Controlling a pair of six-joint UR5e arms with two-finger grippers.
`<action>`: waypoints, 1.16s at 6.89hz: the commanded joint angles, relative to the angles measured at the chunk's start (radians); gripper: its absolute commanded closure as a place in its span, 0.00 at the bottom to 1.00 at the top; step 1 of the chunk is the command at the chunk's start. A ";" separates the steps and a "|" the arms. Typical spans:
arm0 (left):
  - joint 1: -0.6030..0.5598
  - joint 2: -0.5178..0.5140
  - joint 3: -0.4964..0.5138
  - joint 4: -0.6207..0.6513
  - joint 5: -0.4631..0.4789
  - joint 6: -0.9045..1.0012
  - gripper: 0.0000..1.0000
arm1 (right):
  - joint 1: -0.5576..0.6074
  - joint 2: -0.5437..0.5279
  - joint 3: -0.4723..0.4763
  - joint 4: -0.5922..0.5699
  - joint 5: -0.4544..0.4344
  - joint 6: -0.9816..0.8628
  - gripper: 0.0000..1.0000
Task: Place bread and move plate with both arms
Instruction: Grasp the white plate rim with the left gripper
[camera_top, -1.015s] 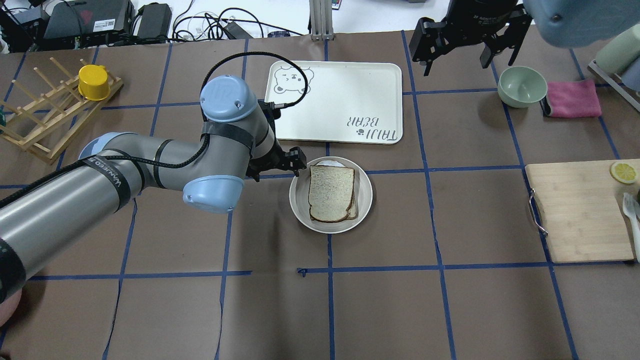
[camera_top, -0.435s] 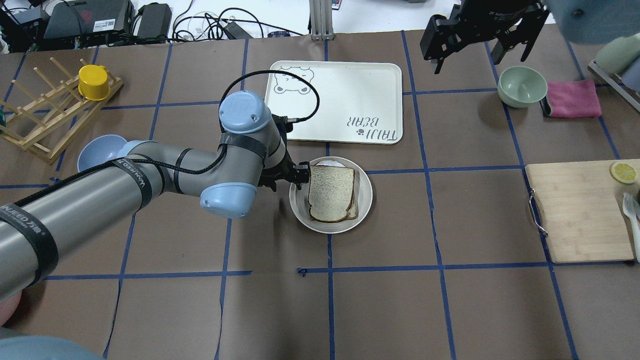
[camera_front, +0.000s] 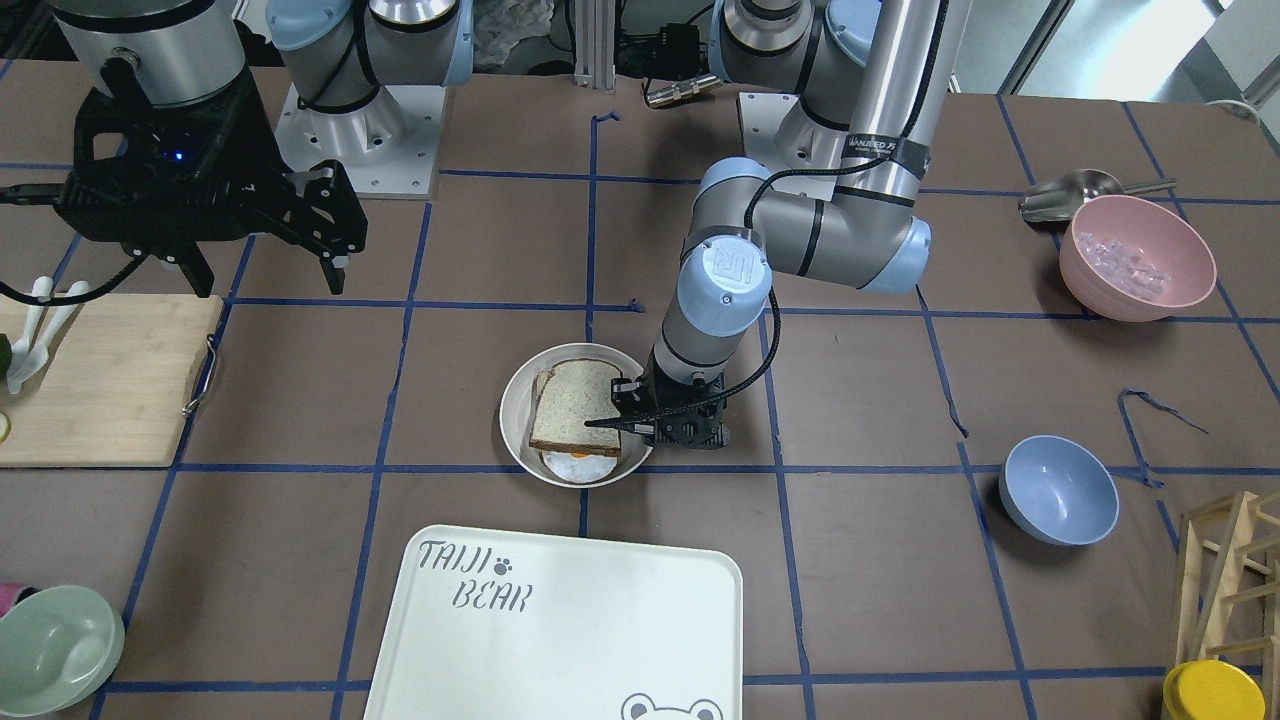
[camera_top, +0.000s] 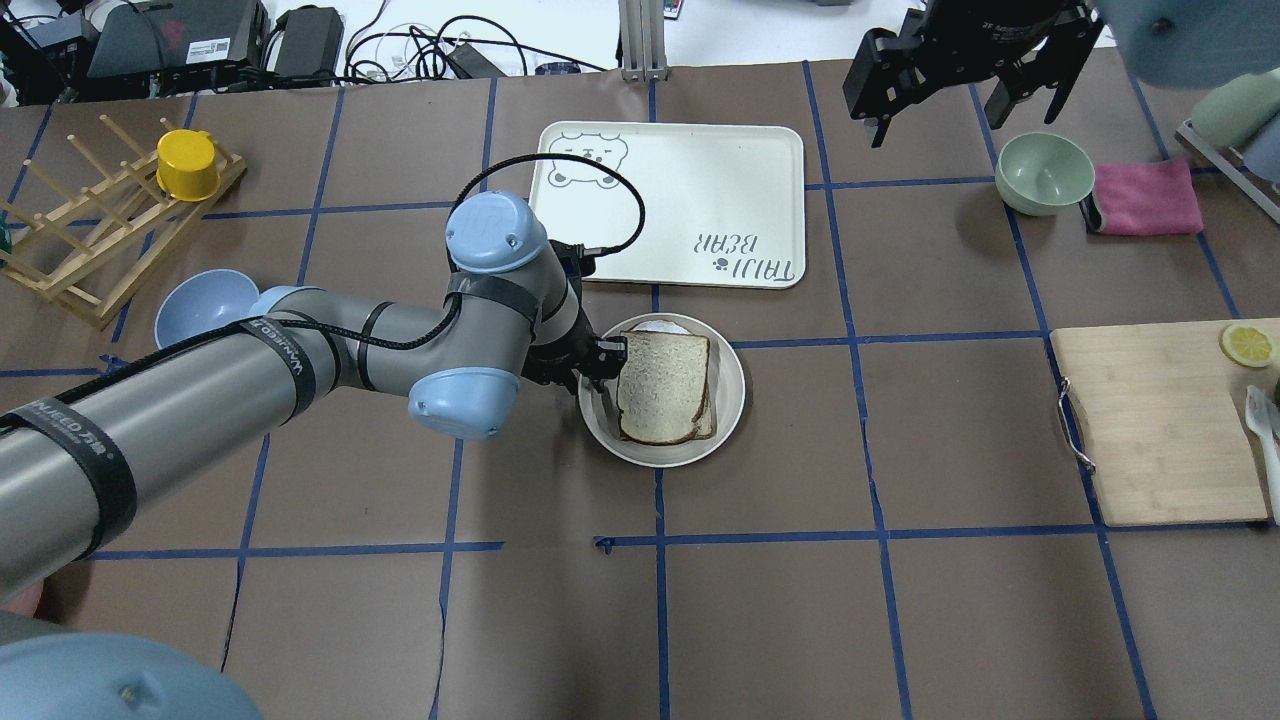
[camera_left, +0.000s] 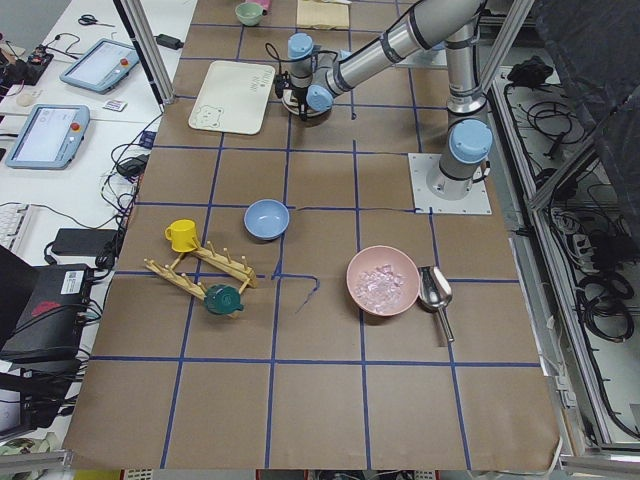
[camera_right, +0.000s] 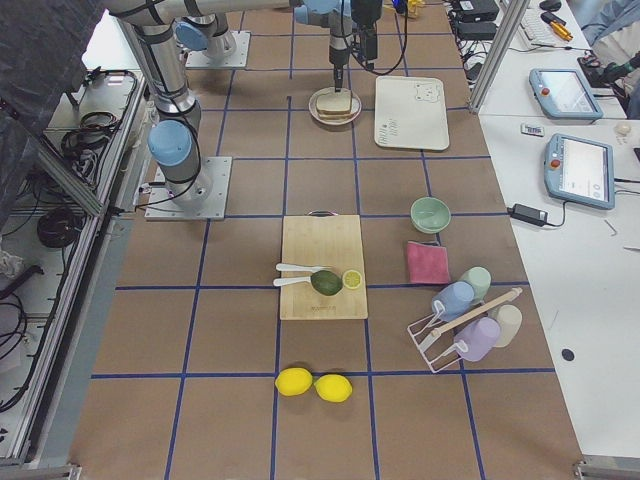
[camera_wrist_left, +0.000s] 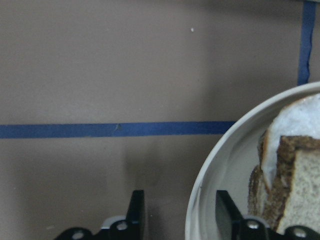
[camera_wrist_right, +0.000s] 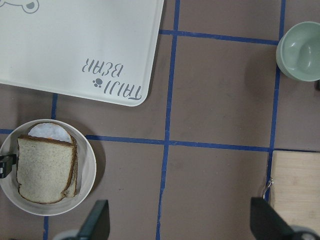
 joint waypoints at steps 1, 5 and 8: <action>0.003 0.001 0.007 0.002 -0.034 0.004 1.00 | 0.001 0.000 0.000 -0.003 0.002 0.001 0.00; 0.043 0.064 0.071 -0.112 -0.107 0.003 1.00 | 0.001 0.000 0.002 0.000 0.006 -0.001 0.00; 0.090 0.091 0.163 -0.232 -0.147 0.009 1.00 | 0.001 0.000 0.002 -0.002 0.006 -0.001 0.00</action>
